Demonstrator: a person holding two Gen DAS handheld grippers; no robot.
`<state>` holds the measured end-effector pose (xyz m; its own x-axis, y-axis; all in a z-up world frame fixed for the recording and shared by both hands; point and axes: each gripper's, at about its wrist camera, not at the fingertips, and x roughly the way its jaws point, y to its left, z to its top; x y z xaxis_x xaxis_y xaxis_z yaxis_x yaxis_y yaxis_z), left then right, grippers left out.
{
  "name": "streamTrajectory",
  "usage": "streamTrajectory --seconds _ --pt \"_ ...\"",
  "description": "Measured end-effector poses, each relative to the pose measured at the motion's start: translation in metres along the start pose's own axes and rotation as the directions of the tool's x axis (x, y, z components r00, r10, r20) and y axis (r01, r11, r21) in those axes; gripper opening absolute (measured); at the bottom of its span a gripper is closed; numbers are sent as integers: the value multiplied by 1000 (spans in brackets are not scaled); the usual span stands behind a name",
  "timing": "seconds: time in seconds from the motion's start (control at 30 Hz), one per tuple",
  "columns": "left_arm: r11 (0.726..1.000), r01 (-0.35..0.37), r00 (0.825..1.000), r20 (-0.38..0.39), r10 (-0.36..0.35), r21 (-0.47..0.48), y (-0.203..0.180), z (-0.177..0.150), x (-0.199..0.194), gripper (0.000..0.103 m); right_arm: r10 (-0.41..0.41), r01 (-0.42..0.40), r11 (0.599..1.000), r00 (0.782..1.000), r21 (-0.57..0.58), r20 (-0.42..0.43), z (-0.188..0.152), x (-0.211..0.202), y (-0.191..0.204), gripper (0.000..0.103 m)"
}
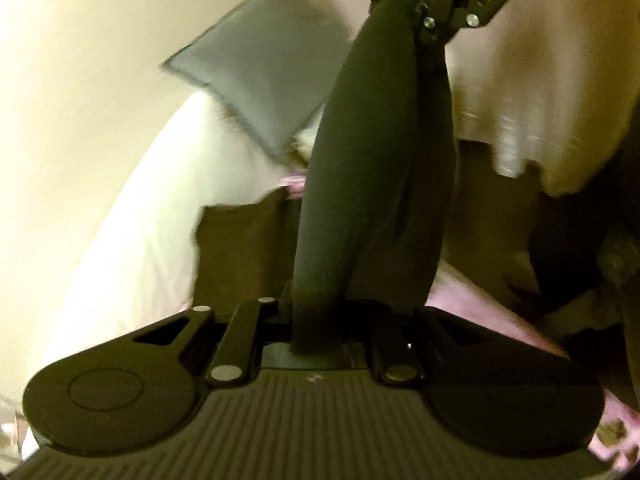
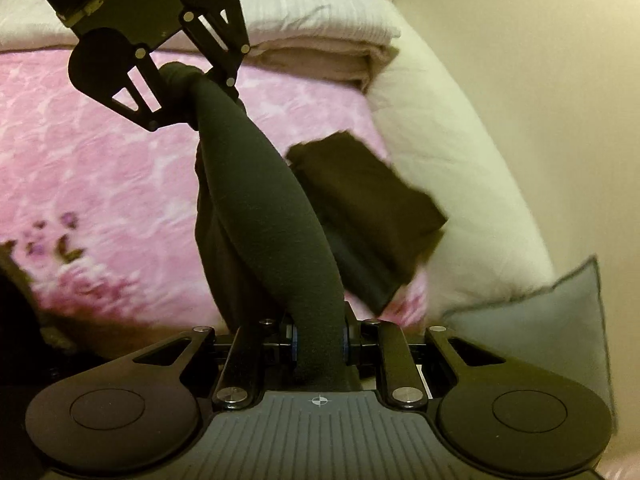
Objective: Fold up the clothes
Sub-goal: 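Carry the folded shirt with both grippers toward the clothes stack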
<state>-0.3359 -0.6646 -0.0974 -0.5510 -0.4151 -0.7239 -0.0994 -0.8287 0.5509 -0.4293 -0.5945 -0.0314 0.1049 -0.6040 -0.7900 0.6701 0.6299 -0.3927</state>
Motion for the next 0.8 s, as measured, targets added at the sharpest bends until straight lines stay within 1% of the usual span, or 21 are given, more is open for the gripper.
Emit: streamTrajectory --seconds 0.1,0.17,0.2,0.27,0.3,0.37,0.43,0.5,0.53,0.6,0.63,0.67,0.73,0.8 --pt "995 -92 995 -55 89 -45 46 5 26 12 6 -1 998 998 -66 70 22 31 -53 17" --pt "984 -163 982 -103 156 -65 78 3 42 12 17 -1 992 992 -123 126 41 55 -90 17" --pt "977 -199 973 -130 188 -76 96 4 51 12 22 2 989 987 -150 156 52 66 -110 17" --pt "958 -274 950 -179 255 -87 131 3 67 12 34 9 980 977 -198 212 73 88 -148 17" --pt "944 -319 934 -199 297 -89 145 2 74 12 31 24 975 969 -219 245 83 98 -166 17" --pt "908 -408 895 -237 378 -91 170 -1 89 12 20 61 965 951 -253 309 102 119 -197 17" --pt "882 -464 862 -270 429 -81 180 -9 113 12 8 101 956 930 -277 367 114 140 -221 17" --pt "879 -471 852 -298 431 -77 170 -24 149 12 35 76 951 936 -299 350 101 179 -218 18" --pt "884 -461 854 -310 418 -76 157 -34 169 12 52 58 949 941 -310 335 93 200 -214 18" --pt "920 -383 876 -348 334 -79 115 -57 218 12 85 22 943 949 -331 304 76 242 -207 18" --pt "937 -341 884 -367 290 -81 94 -69 243 12 101 4 940 952 -341 288 67 264 -203 18" --pt "951 -299 890 -385 245 -84 72 -81 268 12 117 -15 936 955 -351 272 59 285 -199 18" --pt "970 -238 890 -411 195 -56 31 -101 298 14 174 -97 916 970 -388 170 29 326 -175 18" --pt "960 -274 885 -404 232 -49 16 -107 300 14 177 -96 898 972 -431 153 7 337 -158 21"
